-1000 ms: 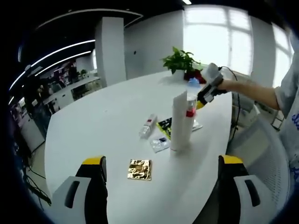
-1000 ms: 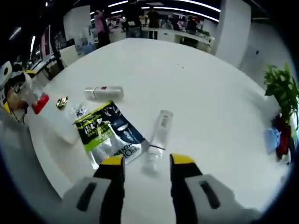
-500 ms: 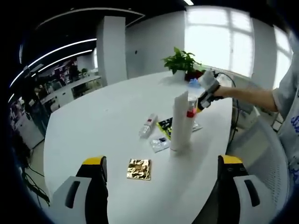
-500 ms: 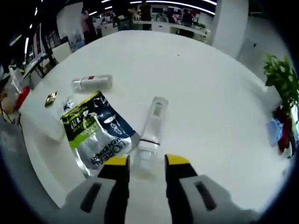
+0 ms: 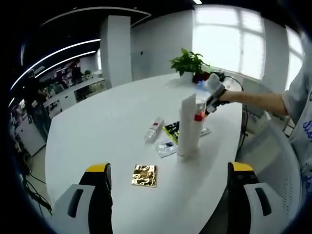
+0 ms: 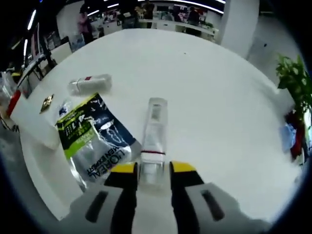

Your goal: Arrange the skincare products in the storage area until every visible bottle or jar stands upright without overlapping.

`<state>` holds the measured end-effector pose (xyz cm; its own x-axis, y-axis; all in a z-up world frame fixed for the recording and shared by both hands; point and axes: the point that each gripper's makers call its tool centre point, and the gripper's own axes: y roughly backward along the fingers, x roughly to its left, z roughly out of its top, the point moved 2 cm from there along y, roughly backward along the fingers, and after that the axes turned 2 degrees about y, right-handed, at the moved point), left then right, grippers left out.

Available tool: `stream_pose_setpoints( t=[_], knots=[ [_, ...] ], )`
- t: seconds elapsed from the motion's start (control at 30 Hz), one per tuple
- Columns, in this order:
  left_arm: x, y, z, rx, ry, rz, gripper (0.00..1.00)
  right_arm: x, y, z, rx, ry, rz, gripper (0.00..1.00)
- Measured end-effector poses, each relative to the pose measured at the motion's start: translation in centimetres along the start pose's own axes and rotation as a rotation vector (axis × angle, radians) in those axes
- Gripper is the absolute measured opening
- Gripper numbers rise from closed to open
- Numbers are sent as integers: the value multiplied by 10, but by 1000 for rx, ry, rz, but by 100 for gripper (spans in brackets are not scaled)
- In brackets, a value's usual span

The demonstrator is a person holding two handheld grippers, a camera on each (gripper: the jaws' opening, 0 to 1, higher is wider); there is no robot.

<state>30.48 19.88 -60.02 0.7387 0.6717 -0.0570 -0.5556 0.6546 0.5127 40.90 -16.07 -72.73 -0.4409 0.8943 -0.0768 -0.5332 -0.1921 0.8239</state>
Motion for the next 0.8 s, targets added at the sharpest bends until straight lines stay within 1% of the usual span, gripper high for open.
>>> stream_pose_setpoints(
  t=[0.1,0.23,0.53,0.57,0.8],
  knots=[
    [1,0,-1,1,1,-1,97,-1,-2,1,2,-8,6,25],
    [0,0,-1,3,4,-2,97,1,-4,3,-2,-20,21,21],
    [-2,0,-3,10,5,-17,97,-2,-6,3,-14,-41,34,21],
    [-2,0,-2,9,5,-17,97,-2,-6,3,-13,-34,40,20],
    [-3,2,0,-6,5,-17,97,-4,-7,3,-18,-51,52,19]
  ],
)
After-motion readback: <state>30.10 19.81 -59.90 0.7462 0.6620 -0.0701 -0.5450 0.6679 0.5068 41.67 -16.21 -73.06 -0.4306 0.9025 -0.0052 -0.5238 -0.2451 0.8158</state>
